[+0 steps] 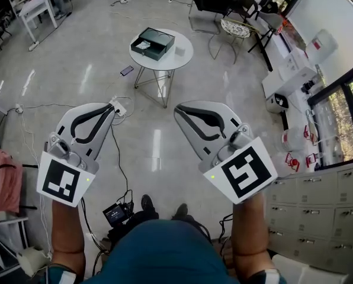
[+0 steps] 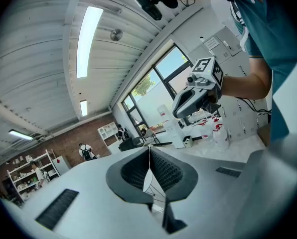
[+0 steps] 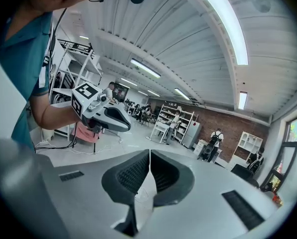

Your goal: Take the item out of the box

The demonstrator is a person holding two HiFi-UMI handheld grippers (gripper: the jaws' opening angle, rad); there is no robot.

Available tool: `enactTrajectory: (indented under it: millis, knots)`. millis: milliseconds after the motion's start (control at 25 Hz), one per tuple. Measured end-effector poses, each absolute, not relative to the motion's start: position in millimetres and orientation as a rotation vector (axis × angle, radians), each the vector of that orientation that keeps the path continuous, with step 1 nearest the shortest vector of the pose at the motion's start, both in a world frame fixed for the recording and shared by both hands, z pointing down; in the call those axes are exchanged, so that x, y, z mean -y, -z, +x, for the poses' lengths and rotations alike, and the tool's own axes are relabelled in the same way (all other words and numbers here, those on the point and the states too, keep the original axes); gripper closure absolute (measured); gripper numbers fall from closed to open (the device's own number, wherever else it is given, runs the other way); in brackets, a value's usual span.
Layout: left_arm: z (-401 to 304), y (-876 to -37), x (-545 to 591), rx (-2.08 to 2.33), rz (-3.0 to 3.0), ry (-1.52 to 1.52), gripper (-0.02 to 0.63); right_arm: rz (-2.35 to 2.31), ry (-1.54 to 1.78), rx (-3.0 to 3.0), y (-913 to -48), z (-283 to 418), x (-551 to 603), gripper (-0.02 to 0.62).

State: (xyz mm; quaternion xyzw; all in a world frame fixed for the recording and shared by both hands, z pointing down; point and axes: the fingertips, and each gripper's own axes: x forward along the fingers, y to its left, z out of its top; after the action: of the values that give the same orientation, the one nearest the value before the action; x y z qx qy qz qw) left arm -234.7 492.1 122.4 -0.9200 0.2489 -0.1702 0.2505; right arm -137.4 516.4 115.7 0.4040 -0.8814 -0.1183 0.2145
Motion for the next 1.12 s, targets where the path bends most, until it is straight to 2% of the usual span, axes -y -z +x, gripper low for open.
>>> enactTrajectory:
  millis: [480,1120]
  knots:
    - [-245,-137,-463,-0.659,-2.534,0.460,0.586,1.151,0.312,2.490,-119,-155,-475,0.555]
    - [-167,-145,-367,-0.845,-2.488,0.568,0.585,0.987,0.334,2.612,-125,-68,-353,0.555]
